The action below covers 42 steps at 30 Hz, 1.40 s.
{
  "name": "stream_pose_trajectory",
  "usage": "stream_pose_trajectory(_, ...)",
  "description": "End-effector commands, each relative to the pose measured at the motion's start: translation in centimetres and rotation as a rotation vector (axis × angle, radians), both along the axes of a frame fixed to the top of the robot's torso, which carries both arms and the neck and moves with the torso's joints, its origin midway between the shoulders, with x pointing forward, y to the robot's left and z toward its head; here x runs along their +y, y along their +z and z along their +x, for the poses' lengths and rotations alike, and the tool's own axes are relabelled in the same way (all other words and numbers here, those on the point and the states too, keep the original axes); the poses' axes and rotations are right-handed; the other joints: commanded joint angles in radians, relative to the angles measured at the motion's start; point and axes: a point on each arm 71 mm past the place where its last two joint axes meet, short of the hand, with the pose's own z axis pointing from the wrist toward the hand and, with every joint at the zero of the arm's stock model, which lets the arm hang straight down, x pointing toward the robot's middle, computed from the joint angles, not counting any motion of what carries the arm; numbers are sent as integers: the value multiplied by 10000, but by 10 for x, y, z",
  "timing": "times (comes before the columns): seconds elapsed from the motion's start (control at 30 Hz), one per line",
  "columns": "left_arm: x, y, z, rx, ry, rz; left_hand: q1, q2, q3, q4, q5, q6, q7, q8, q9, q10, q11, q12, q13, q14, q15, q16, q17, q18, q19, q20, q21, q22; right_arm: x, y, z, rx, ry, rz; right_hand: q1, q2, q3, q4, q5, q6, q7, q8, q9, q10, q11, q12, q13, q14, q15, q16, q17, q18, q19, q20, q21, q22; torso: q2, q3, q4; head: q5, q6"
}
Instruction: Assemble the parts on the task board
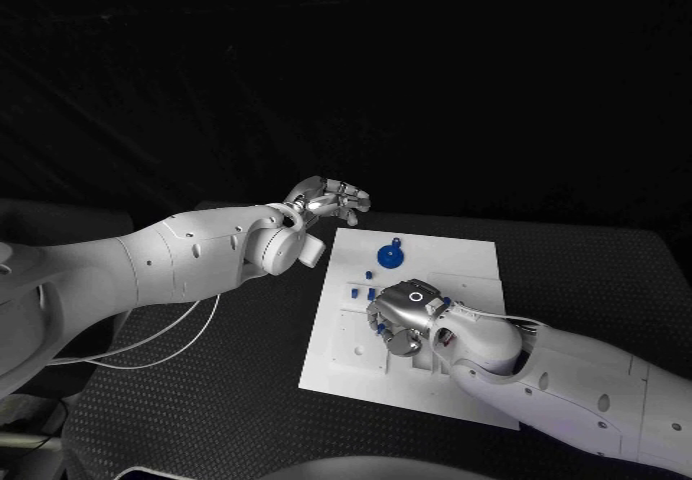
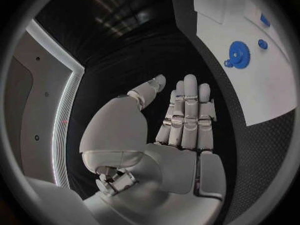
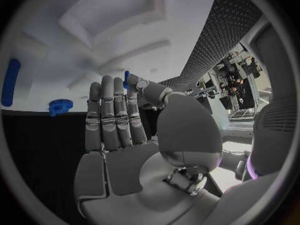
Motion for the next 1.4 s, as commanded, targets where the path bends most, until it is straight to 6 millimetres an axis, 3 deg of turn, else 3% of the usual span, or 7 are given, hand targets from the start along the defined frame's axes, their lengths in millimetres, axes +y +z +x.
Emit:
stream_pose_trajectory(0.03,-2,3,0,-104,-54,-128,-45,-49,-16,-29,53,-43,0,-10,4,-58,0,-47,-14,52,2,-50,17,74,75,21,-55,12,2,-2,-2,-33,186,-169,-54,-28,70,-13,19,45,18,15,11,59,-4,-63,15,92,-12,-41,11,134,35,-4,32,11,-4,3,-5,16,-21)
stream_pose_trajectory(1.4,-9,3,-1,-32,-263,-199,-59,-61,-16,-2,41,-80,13,-21,1,-87,10,-54,-27,54,11,-105,64,72,83,27,-101,27,10,-19,-8,-36,375,-1410,-91,3,66,-41,11,35,24,-23,56,38,5,-109,79,111,-7,-133,96,134,19,2,21,30,-2,-1,-2,21,-113)
